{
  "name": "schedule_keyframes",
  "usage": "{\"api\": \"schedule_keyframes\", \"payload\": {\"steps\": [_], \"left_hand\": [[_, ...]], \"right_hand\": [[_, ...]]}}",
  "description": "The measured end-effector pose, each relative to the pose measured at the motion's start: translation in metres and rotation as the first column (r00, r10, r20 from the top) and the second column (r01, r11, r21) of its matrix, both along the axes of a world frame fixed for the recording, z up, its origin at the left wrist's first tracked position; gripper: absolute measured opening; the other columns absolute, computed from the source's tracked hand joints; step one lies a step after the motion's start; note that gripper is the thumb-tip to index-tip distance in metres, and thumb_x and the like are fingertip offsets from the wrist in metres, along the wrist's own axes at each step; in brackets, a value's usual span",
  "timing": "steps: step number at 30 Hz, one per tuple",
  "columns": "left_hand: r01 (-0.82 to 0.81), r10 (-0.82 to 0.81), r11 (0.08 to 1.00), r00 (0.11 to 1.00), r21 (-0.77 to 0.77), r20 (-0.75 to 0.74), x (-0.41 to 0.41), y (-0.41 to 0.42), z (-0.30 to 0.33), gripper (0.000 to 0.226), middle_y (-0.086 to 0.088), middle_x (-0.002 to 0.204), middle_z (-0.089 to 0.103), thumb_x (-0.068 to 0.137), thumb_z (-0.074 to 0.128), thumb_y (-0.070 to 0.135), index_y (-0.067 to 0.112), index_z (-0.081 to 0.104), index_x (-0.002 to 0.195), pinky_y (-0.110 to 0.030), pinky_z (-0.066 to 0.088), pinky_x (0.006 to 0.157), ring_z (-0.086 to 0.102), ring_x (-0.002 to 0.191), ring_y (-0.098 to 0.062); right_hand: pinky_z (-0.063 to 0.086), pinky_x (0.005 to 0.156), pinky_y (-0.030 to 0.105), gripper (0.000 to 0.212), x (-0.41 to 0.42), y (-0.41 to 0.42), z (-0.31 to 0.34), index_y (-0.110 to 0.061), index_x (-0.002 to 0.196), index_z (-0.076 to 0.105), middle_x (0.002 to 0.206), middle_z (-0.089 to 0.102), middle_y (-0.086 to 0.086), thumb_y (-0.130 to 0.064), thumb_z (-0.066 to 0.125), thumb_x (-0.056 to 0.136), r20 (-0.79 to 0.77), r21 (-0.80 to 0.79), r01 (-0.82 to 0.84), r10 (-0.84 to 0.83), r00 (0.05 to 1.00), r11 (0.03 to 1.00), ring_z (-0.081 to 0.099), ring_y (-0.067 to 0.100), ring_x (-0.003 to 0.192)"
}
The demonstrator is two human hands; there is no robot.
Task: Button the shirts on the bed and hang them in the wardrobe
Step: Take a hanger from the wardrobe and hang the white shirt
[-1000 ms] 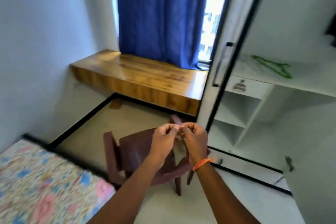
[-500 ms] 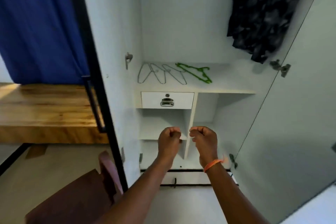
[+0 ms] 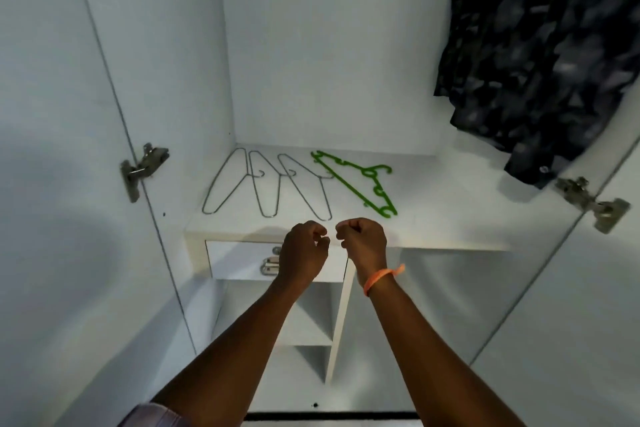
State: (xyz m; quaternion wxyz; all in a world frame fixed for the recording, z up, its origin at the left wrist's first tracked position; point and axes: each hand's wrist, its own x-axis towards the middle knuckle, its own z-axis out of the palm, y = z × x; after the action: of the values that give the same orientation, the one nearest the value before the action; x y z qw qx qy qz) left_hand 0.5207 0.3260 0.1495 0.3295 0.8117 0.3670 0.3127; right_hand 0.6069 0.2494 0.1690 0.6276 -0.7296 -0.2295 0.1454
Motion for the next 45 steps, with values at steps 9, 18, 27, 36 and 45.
{"api": "schedule_keyframes", "payload": {"steps": [9,18,27,36,45], "left_hand": [[-0.064,0.244,0.926,0.854,0.373,-0.46,0.105,0.066,-0.014,0.04,-0.004,0.115,0.059,0.096,0.048,0.049,0.018,0.059,0.117,-0.036,0.045,0.085,0.055,0.108,-0.024],[-0.07,0.343,0.916,0.648,0.395,-0.681,0.158,0.084,0.0,0.018,-0.01,0.087,0.063,0.075,0.071,0.024,0.009,0.067,0.084,-0.033,0.042,0.064,0.061,0.081,-0.028],[-0.057,0.381,0.901,0.576,0.43,-0.723,0.165,0.083,-0.014,0.029,-0.003,0.05,0.044,0.054,0.078,0.025,0.013,0.053,0.049,-0.026,0.019,0.046,0.037,0.046,-0.019],[-0.102,0.336,0.928,0.649,0.359,-0.683,0.165,0.077,-0.013,0.04,-0.01,0.11,0.055,0.1,0.037,0.04,0.006,0.052,0.114,-0.034,0.03,0.076,0.05,0.101,-0.027],[-0.2,0.267,0.957,0.892,0.21,-0.365,0.152,0.072,-0.013,0.042,-0.001,0.132,0.048,0.1,0.044,0.046,0.016,0.051,0.13,-0.034,0.044,0.092,0.051,0.112,-0.02]], "right_hand": [[0.042,0.07,0.023,0.013,0.128,0.121,-0.001,-0.006,0.09,0.07,0.091,0.071,0.006,-0.017,0.064,0.09,0.368,-0.259,-0.133,0.225,0.902,0.957,0.063,0.018,0.086],[0.048,0.092,0.04,0.046,0.209,0.213,-0.018,-0.005,0.127,0.053,0.133,0.044,0.018,-0.035,0.06,0.094,0.375,-0.613,-0.22,0.525,0.764,0.759,0.059,0.036,0.11],[0.048,0.086,0.036,0.036,0.221,0.237,-0.022,0.0,0.117,0.055,0.133,0.041,0.021,-0.027,0.06,0.093,0.407,-0.655,-0.26,0.621,0.67,0.71,0.058,0.037,0.107],[0.051,0.082,0.041,0.027,0.219,0.235,-0.004,0.003,0.108,0.056,0.108,0.062,0.02,-0.02,0.048,0.096,0.575,-0.529,-0.206,0.526,0.627,0.823,0.064,0.038,0.098],[0.044,0.065,0.031,0.021,0.243,0.232,0.039,-0.002,0.087,0.067,0.087,0.066,0.019,-0.017,0.054,0.092,0.744,-0.38,-0.063,0.346,0.571,0.923,0.066,0.036,0.079]]}}
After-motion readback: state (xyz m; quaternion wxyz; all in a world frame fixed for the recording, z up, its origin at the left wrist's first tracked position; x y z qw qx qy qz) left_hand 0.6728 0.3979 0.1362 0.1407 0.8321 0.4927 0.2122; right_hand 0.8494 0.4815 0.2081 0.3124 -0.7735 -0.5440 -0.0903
